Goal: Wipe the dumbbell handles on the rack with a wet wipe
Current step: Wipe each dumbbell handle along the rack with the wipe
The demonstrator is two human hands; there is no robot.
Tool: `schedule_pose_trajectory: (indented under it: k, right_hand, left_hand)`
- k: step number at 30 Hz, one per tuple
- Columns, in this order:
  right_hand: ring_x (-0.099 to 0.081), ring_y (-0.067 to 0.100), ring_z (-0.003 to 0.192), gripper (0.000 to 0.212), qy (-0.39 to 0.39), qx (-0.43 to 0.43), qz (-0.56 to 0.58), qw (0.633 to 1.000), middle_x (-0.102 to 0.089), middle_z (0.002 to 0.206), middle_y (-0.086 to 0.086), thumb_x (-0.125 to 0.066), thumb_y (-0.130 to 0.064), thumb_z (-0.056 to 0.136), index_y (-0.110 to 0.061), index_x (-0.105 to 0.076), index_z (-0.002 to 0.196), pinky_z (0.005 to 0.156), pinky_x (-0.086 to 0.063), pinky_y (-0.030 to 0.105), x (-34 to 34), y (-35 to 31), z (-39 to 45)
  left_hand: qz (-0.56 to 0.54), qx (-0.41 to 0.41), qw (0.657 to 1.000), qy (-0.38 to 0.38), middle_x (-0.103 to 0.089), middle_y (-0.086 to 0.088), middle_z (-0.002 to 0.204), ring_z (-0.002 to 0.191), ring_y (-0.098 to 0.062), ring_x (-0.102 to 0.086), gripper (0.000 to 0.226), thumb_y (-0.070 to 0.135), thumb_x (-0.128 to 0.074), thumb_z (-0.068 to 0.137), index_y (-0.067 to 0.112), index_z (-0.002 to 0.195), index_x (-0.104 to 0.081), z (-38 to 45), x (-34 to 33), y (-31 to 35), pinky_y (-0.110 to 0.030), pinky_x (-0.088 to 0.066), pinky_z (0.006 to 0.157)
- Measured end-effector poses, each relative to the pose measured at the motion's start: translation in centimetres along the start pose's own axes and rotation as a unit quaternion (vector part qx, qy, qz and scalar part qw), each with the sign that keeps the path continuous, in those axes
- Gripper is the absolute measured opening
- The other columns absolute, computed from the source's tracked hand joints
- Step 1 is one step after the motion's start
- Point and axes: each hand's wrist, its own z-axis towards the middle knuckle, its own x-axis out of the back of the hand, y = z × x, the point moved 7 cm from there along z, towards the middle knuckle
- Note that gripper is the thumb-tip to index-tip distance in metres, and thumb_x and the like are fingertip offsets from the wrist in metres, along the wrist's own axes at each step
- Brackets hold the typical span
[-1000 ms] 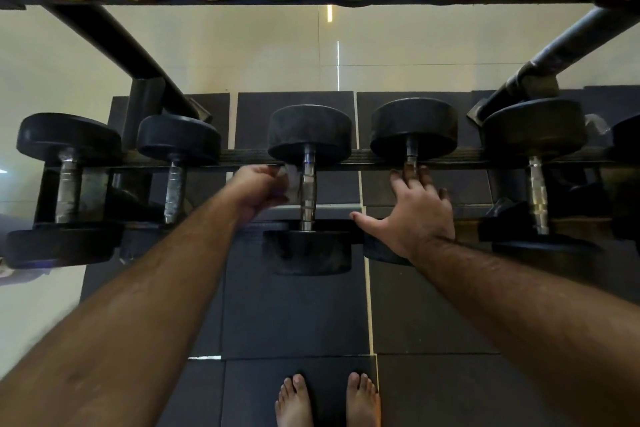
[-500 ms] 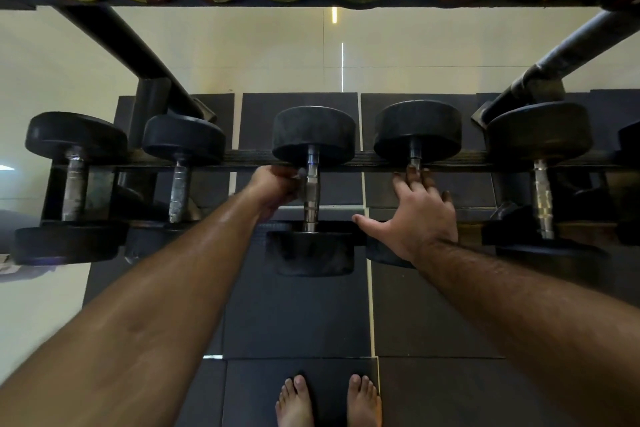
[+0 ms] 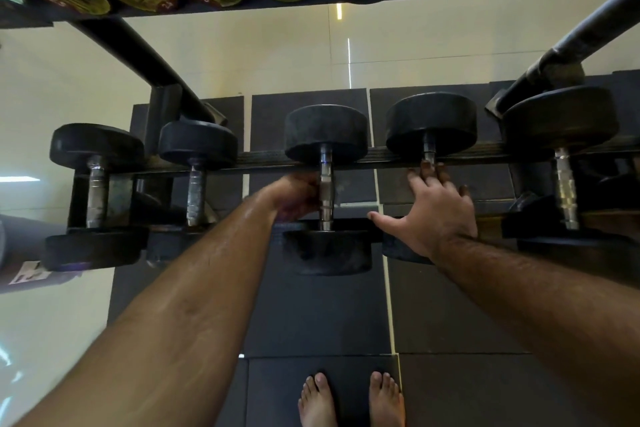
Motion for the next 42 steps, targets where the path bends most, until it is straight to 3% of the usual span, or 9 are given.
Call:
schedule_pose_trajectory:
  k: [3, 6, 11, 14, 18, 26, 33, 38, 42]
  right_hand:
    - [-0.054, 0.032, 0.138, 0.125, 0.007, -0.001, -0.001, 1.000, -0.057, 0.154, 0.007, -0.035, -0.107, 0.065, -0.022, -0.050, 0.155, 0.116, -0.042, 0.058, 0.0, 0.1, 0.0]
    - [-0.056, 0.032, 0.135, 0.125, 0.002, -0.002, 0.000, 1.000, -0.057, 0.153, 0.006, -0.038, -0.107, 0.064, -0.022, -0.050, 0.155, 0.112, -0.046, 0.056, -0.2, 0.0, 0.2]
    - [-0.055, 0.031, 0.136, 0.126, 0.001, -0.005, 0.001, 1.000, -0.057, 0.154, 0.005, -0.038, -0.108, 0.062, -0.023, -0.051, 0.154, 0.112, -0.046, 0.055, 0.0, 0.0, 0.2]
    - [-0.054, 0.031, 0.138, 0.126, -0.003, -0.010, 0.006, 1.000, -0.056, 0.155, 0.006, -0.038, -0.108, 0.062, -0.023, -0.051, 0.154, 0.114, -0.045, 0.056, -0.2, 0.3, 0.2]
    - [-0.055, 0.033, 0.136, 0.124, 0.001, -0.001, 0.009, 1.000, -0.056, 0.154, 0.007, -0.041, -0.107, 0.062, -0.022, -0.051, 0.153, 0.113, -0.045, 0.057, -0.2, 0.2, 0.2]
    - [-0.056, 0.031, 0.134, 0.127, -0.007, 0.022, 0.045, 0.999, -0.058, 0.151, 0.007, -0.040, -0.109, 0.062, -0.023, -0.048, 0.155, 0.109, -0.049, 0.054, 0.2, 0.5, -0.1]
    - [-0.036, 0.030, 0.155, 0.112, -0.071, 0.130, 0.208, 0.967, -0.033, 0.173, 0.007, -0.022, -0.098, 0.080, -0.027, -0.039, 0.165, 0.123, -0.036, 0.050, 0.3, 4.6, -1.0]
    - [-0.024, 0.031, 0.162, 0.117, -0.010, 0.094, 0.021, 0.995, -0.029, 0.174, 0.013, -0.004, -0.094, 0.085, -0.016, -0.040, 0.164, 0.131, -0.017, 0.054, 1.0, 16.0, 0.7]
    - [-0.020, 0.033, 0.163, 0.118, -0.054, 0.055, -0.048, 0.996, -0.017, 0.178, 0.012, -0.014, -0.098, 0.082, -0.019, -0.026, 0.169, 0.129, -0.023, 0.055, 0.6, 23.6, 2.0]
  left_hand:
    - [0.096, 0.094, 0.988, -0.075, -0.073, -0.013, 0.088, 0.073, -0.017, -0.072, 0.034, -0.019, -0.041, 0.096, 0.002, 0.095, -0.068, -1.6, 2.1, -2.0, -0.025, -0.062, 0.067]
    - [0.100, 0.012, 0.994, 0.051, -0.069, -0.011, 0.082, 0.062, -0.010, -0.070, 0.029, -0.021, -0.049, 0.096, 0.000, 0.101, -0.068, -1.4, 3.8, 0.2, -0.018, -0.056, 0.056]
    - [0.084, 0.077, 0.993, -0.043, -0.074, -0.022, 0.118, 0.102, -0.024, -0.074, 0.027, -0.013, -0.048, 0.100, -0.006, 0.116, -0.069, -0.7, -0.1, -1.4, -0.037, -0.060, 0.094]
    - [0.177, 0.122, 0.975, -0.054, -0.078, -0.012, 0.089, 0.078, -0.016, -0.075, 0.044, -0.022, -0.043, 0.093, 0.004, 0.088, -0.077, -2.7, 1.4, -1.2, -0.025, -0.063, 0.072]
    - [0.250, 0.099, 0.963, -0.012, -0.077, -0.020, 0.100, 0.089, -0.025, -0.075, 0.038, -0.026, -0.050, 0.090, -0.001, 0.104, -0.075, -4.9, 3.2, 2.1, -0.032, -0.064, 0.080]
    - [0.018, -0.122, 0.985, 0.121, -0.077, -0.017, 0.111, 0.101, -0.031, -0.075, 0.041, -0.021, -0.046, 0.089, 0.001, 0.112, -0.072, -8.2, -2.3, 7.8, -0.037, -0.063, 0.084]
    - [-0.109, -0.137, 0.970, 0.168, -0.074, -0.015, 0.127, 0.122, -0.034, -0.068, 0.054, -0.019, -0.041, 0.090, 0.004, 0.129, -0.070, -7.9, -9.2, 5.9, -0.030, -0.061, 0.078]
    - [-0.145, -0.125, 0.972, 0.132, -0.064, -0.019, 0.126, 0.121, -0.045, -0.059, 0.037, -0.002, -0.054, 0.066, -0.013, 0.101, -0.061, -5.6, -14.4, 5.1, -0.033, -0.060, 0.087]
    - [-0.068, -0.139, 0.972, 0.178, -0.068, -0.018, 0.094, 0.088, -0.028, -0.065, 0.014, -0.002, -0.067, 0.093, -0.005, 0.106, -0.067, -3.7, -18.9, 5.5, -0.029, -0.062, 0.076]
